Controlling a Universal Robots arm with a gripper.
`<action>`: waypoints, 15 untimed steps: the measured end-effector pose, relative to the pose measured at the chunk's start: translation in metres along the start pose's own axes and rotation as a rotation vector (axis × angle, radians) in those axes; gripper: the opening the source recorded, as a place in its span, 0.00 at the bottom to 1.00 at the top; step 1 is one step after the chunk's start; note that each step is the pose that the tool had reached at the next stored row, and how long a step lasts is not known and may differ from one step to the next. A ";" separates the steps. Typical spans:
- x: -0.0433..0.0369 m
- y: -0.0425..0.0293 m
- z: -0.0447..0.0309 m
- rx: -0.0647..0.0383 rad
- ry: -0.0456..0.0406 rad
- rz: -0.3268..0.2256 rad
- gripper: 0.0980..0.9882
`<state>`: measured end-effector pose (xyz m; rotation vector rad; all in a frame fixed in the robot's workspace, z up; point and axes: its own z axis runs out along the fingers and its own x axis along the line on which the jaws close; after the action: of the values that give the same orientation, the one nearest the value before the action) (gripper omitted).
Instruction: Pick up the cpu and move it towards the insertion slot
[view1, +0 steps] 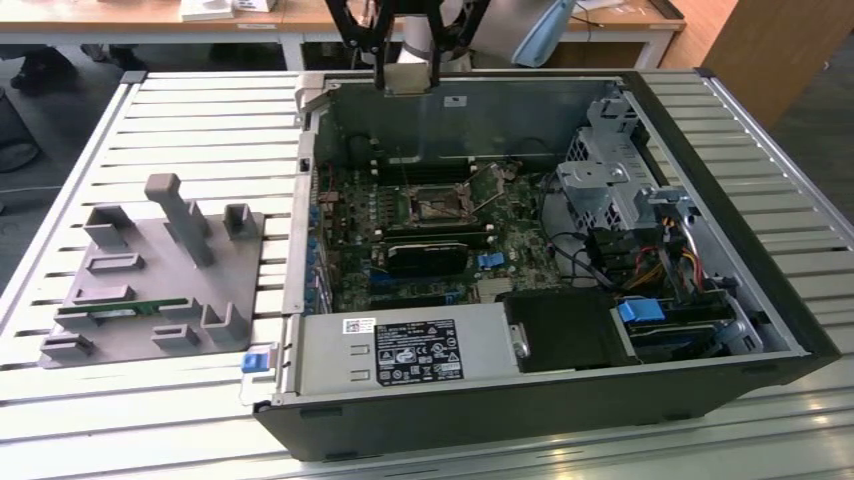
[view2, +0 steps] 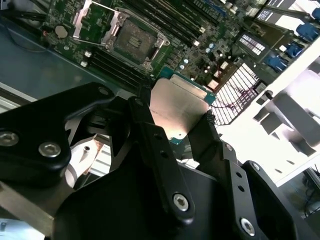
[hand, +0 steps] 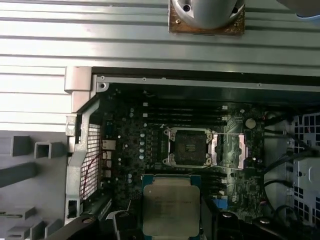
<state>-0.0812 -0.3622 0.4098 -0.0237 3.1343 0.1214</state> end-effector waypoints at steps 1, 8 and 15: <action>-0.0024 0.0005 0.0008 0.000 0.0000 0.001 0.50; -0.0167 0.0081 0.0081 0.000 -0.0001 0.001 0.50; -0.0233 0.0212 0.0168 0.000 -0.0001 0.001 0.50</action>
<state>-0.0581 -0.3394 0.3948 -0.0216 3.1343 0.1215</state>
